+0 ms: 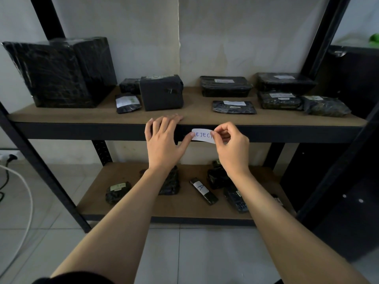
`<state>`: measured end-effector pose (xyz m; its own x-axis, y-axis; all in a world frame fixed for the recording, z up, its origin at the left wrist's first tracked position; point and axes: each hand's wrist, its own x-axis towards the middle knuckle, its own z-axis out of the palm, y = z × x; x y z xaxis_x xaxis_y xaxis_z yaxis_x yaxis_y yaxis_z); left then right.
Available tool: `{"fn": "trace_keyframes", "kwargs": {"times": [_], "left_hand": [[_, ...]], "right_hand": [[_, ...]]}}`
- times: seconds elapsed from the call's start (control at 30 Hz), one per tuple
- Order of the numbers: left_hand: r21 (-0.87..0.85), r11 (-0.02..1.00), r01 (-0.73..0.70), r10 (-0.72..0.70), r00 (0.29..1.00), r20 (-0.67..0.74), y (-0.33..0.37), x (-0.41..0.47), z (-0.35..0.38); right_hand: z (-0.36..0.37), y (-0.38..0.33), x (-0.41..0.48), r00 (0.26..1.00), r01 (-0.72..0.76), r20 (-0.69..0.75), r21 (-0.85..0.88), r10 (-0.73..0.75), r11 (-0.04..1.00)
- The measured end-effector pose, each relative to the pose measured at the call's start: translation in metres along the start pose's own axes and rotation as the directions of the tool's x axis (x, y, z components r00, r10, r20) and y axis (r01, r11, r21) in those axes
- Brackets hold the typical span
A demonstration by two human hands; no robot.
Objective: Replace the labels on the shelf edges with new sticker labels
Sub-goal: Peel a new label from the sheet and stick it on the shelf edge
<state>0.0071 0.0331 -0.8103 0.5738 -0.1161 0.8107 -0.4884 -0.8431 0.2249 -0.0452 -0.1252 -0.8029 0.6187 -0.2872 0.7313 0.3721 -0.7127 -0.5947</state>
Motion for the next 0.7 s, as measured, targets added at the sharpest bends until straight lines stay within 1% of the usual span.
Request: {"fn": "trace_keyframes", "kwargs": {"times": [0.3, 0.47, 0.7], "left_hand": [[-0.003, 1.000, 0.008, -0.008, 1.000, -0.003, -0.001, 0.000, 0.003], [0.008, 1.000, 0.005, -0.005, 1.000, -0.004, -0.002, 0.000, 0.004], [0.002, 1.000, -0.003, 0.003, 1.000, -0.008, -0.001, -0.001, 0.003]], "right_hand": [[0.004, -0.001, 0.000, 0.999, 0.013, -0.035, -0.049, -0.015, 0.999], [0.006, -0.002, -0.003, 0.998, 0.052, -0.025, -0.136, -0.056, 0.989], [0.011, -0.003, -0.005, 0.995, 0.058, -0.075, -0.167, -0.071, 0.984]]}}
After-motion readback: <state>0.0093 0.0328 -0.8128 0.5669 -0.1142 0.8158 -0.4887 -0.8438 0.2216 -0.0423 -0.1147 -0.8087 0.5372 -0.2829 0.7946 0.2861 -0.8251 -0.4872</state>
